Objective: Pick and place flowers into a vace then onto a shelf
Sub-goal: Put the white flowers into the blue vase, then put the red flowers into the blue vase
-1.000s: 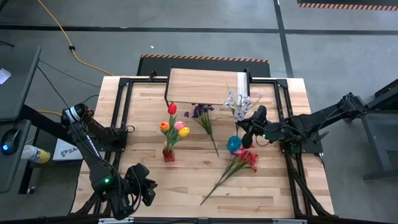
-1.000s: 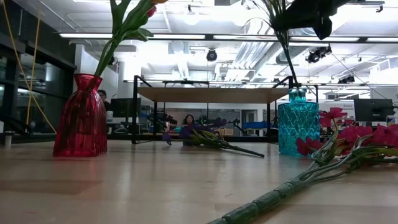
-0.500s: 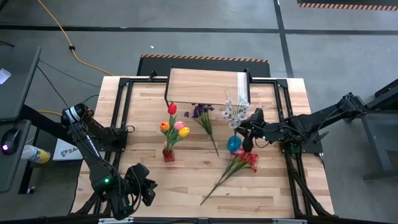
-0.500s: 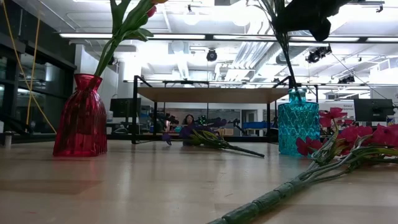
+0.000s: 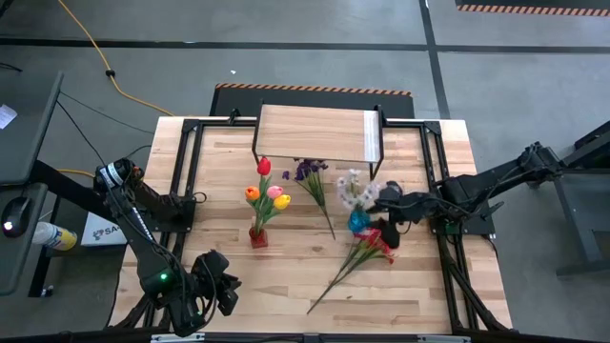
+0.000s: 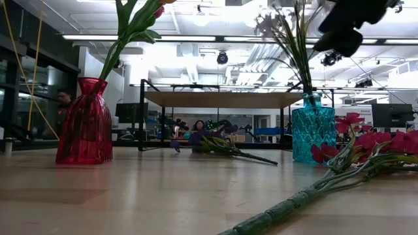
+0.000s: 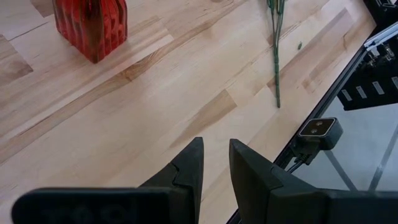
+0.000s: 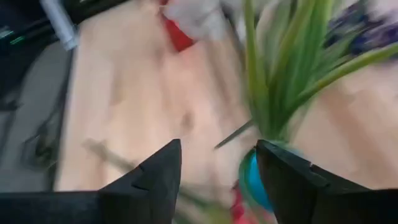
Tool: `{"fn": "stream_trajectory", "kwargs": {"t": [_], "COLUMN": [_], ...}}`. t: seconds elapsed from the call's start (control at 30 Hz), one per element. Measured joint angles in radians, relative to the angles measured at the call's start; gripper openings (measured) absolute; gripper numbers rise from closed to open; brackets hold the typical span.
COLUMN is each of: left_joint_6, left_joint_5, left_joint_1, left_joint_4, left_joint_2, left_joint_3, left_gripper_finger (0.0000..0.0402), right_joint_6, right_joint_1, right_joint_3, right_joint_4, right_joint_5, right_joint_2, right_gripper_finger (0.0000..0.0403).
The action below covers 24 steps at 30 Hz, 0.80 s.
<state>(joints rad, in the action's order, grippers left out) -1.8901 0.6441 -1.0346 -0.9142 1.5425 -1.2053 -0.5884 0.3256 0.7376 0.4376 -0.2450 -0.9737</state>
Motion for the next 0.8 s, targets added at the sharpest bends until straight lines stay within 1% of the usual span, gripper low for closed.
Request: {"fn": "stream_trajectory", "kwargs": {"t": [0.1,0.23,0.43,0.53,0.67,0.8], "left_joint_6": [0.0,0.0,0.024,0.066,0.125,0.186], "left_joint_5": [-0.006,-0.006,0.0,0.023,0.063,0.12], "left_joint_1": [0.0,0.0,0.0,0.0,0.0,0.0], "left_joint_4": [0.0,0.008,0.069,0.132,0.211,0.282], "left_joint_2": [0.0,0.0,0.0,0.0,0.0,0.0], "left_joint_3": [0.0,0.0,0.0,0.0,0.0,0.0], "left_gripper_finger": [0.0111,0.0111,0.0111,0.0111,0.0111,0.0111], "right_joint_6": [-0.009,-0.02,-0.109,-0.165,-0.22,-0.248], "right_joint_1": [0.0,0.0,0.009,0.04,0.101,0.165], "right_joint_3": [0.0,0.0,0.0,0.0,0.0,0.0], "right_joint_4": [0.0,0.0,-0.001,-0.013,-0.091,-0.195], "right_joint_5": [0.113,0.247,0.376,0.382,0.35,0.258], "right_joint_2": [0.0,0.0,0.0,0.0,0.0,0.0], "right_gripper_finger": [0.0208,0.021,0.0202,0.0196,0.0193,0.0193]}}
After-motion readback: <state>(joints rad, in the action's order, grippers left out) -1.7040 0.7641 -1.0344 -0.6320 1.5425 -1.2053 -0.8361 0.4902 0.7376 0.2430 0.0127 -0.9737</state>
